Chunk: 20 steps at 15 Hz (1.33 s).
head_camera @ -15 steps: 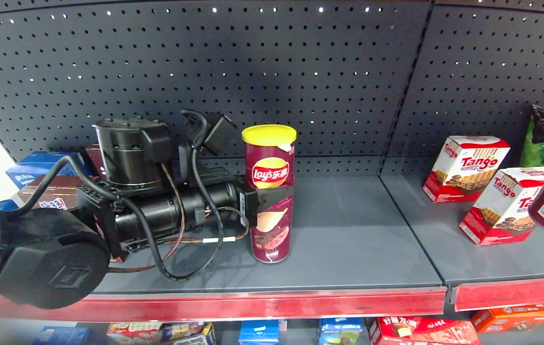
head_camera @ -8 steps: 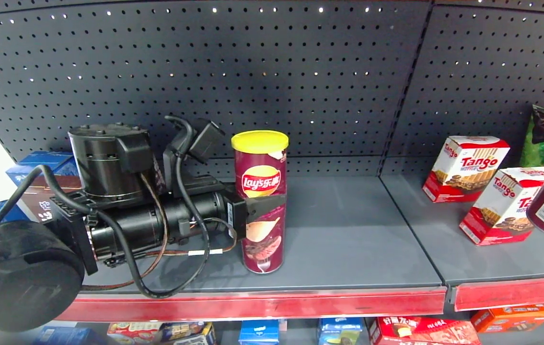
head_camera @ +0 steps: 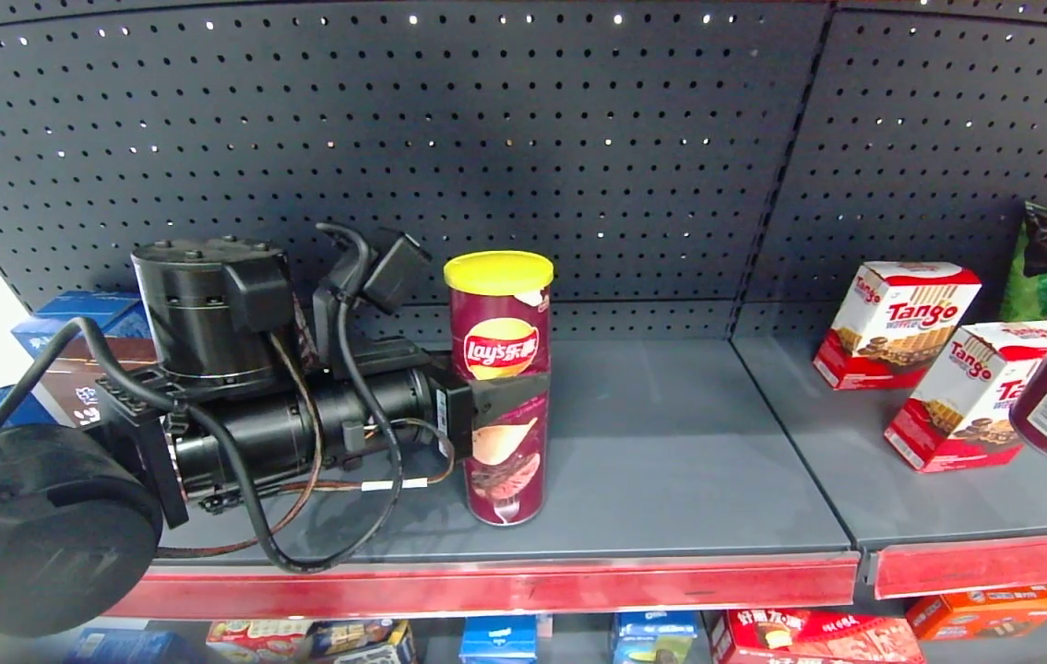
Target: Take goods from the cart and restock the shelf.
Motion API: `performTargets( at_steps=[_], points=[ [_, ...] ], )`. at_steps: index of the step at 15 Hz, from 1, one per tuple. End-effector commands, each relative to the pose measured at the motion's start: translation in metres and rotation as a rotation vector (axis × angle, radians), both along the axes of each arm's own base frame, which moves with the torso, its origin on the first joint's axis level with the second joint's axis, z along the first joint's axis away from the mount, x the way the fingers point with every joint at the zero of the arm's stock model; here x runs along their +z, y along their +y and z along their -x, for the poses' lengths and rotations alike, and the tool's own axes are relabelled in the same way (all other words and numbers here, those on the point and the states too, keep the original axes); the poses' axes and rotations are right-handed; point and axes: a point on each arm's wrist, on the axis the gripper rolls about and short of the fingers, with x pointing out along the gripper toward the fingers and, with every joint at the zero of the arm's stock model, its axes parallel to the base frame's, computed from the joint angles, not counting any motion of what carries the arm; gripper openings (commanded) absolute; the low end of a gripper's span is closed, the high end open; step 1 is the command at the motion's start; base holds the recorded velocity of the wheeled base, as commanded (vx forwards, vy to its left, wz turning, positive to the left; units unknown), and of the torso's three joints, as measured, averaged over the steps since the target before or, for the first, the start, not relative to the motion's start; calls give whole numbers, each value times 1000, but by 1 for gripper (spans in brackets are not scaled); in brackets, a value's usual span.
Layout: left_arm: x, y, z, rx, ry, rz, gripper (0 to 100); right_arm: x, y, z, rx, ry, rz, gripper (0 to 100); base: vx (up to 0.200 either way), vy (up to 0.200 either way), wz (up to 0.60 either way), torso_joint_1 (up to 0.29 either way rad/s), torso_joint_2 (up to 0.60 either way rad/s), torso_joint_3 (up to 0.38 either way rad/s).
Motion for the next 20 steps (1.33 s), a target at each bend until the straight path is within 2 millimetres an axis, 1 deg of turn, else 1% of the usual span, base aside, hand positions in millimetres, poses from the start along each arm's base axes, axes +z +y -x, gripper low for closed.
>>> performTargets(
  at_steps=[1,10,11,14,20],
  points=[
    [-4,3,-5,13,9,-5,0,-1,0,0,0,1,1,0,0,0,0,0,0,0],
    [-4,3,-5,13,7,-7,0,-1,0,0,0,4,3,0,0,0,0,0,0,0],
    [-4,3,-5,13,7,-9,100,-1,0,0,1,4,3,0,0,0,0,0,0,0],
    [-1,2,-5,12,0,-1,100,-1,0,0,1,3,2,0,0,0,0,0,0,0],
    [-1,5,-1,11,2,-4,100,-2,0,0,1,4,3,0,0,0,0,0,0,0]
  ],
)
